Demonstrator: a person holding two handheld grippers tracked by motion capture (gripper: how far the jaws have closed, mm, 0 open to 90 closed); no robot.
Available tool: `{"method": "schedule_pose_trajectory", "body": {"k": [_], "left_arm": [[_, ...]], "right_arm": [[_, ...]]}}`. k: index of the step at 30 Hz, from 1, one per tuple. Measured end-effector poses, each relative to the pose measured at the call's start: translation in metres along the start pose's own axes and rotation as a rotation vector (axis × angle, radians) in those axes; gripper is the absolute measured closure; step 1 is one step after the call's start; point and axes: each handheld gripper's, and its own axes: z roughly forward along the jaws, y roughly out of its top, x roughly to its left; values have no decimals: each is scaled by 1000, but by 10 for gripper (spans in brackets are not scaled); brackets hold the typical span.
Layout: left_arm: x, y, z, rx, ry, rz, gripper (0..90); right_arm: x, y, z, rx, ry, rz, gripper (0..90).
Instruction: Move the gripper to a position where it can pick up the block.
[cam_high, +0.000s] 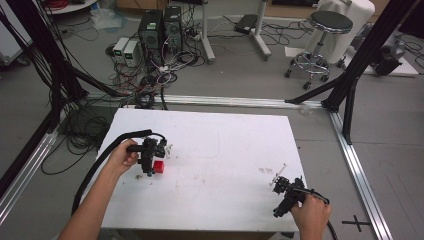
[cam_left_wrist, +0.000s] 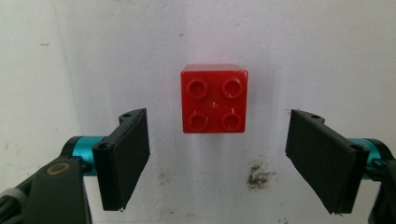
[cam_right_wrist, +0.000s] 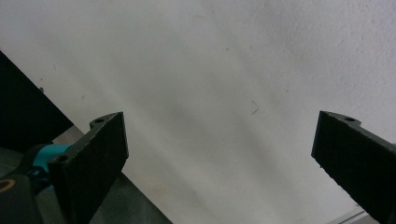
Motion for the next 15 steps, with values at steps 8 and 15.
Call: {"method": "schedule_pose_trajectory", "body": {"k": [8,15], "left_arm": [[-3,8,12,15,4,23,221],[0,9,15,26,9,4,221]], "right_arm": [[-1,-1,0,-3,4,1,29],[0,-1,1,0,2,-2,29]]}}
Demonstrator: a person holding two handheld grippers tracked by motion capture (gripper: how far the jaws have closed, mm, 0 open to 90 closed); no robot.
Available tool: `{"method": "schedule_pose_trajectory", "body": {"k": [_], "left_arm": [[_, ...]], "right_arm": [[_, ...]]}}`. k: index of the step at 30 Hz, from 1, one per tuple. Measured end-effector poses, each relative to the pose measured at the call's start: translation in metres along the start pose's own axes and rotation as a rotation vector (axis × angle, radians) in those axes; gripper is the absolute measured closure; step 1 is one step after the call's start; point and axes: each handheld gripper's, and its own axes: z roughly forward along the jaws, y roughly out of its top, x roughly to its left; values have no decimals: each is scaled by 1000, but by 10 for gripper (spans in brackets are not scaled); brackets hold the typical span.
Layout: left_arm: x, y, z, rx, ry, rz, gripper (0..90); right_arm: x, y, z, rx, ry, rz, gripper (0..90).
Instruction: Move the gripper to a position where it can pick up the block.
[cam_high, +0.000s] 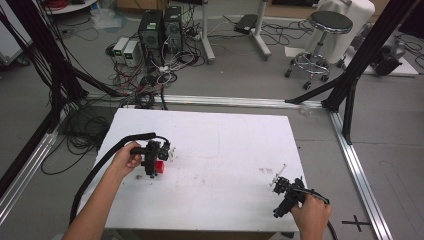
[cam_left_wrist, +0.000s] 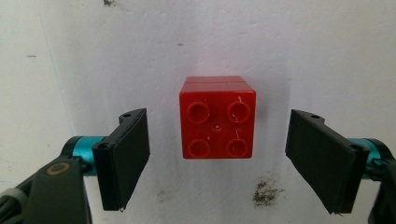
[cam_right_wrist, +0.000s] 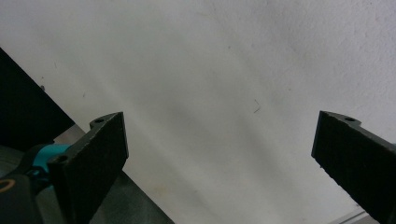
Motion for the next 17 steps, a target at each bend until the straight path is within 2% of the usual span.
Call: {"method": "schedule_pose_trajectory", "body": {"k": [17], "left_arm": [[0,3,4,1,-5,5,221]], "right_arm": [[1,1,-1,-1,1,1,29]]}}
